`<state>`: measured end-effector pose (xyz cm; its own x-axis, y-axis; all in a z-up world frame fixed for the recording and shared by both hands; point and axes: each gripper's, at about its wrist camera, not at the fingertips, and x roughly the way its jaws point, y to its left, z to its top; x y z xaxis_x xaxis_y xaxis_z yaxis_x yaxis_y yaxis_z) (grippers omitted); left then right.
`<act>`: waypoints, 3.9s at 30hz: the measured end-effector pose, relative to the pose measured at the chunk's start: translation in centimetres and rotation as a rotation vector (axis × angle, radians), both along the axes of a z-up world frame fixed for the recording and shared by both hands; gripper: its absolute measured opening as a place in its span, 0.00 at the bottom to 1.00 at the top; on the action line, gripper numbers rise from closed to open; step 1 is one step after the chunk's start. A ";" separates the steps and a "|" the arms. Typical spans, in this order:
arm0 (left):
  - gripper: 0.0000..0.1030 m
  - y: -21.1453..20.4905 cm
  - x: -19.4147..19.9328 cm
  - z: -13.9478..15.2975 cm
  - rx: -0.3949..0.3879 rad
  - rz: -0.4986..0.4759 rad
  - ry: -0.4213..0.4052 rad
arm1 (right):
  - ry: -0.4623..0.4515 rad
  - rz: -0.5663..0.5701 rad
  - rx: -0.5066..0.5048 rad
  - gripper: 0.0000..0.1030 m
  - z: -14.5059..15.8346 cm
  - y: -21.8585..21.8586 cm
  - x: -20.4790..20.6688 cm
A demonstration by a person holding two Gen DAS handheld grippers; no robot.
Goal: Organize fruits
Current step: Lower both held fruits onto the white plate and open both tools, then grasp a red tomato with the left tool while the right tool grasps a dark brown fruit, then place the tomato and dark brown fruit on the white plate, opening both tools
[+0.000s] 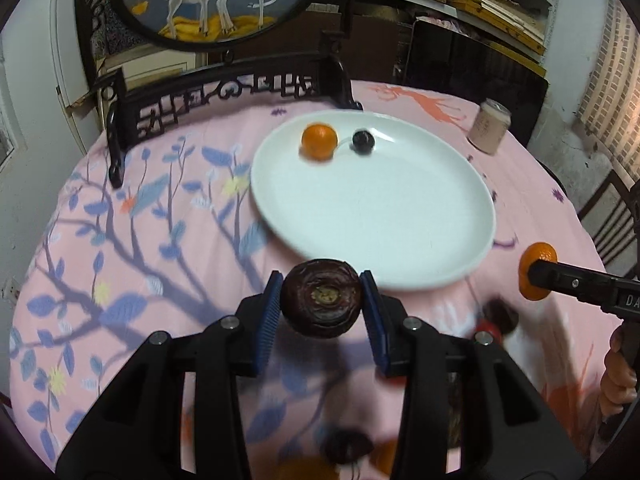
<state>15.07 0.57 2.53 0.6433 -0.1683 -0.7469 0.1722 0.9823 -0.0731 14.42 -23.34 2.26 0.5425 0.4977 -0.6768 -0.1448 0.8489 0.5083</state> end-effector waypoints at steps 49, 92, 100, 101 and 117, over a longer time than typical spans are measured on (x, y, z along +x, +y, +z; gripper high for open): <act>0.66 -2.6 -4.1 -3.5 0.066 -0.231 0.052 | -0.035 -0.022 0.002 0.63 -1.2 -0.9 -3.0; 0.38 0.2 -2.3 -4.8 -0.065 -0.169 0.173 | 0.047 0.031 0.040 0.63 -2.2 -0.3 -2.7; 0.31 0.0 -2.5 -4.7 -0.018 -0.156 0.173 | 0.093 0.056 -0.013 0.63 -3.5 0.9 -2.3; 0.31 0.1 -2.6 -4.6 -0.016 -0.154 0.170 | 0.097 0.056 -0.017 0.63 -3.7 1.0 -2.3; 0.31 1.2 -2.2 -1.8 -0.096 -0.098 0.095 | 0.064 0.015 0.028 0.39 -3.4 -0.2 -1.9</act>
<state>12.89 1.78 0.69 0.5481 -0.3000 -0.7808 0.2545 0.9490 -0.1861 12.48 -23.50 -1.12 0.4913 0.5243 -0.6955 -0.1237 0.8324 0.5402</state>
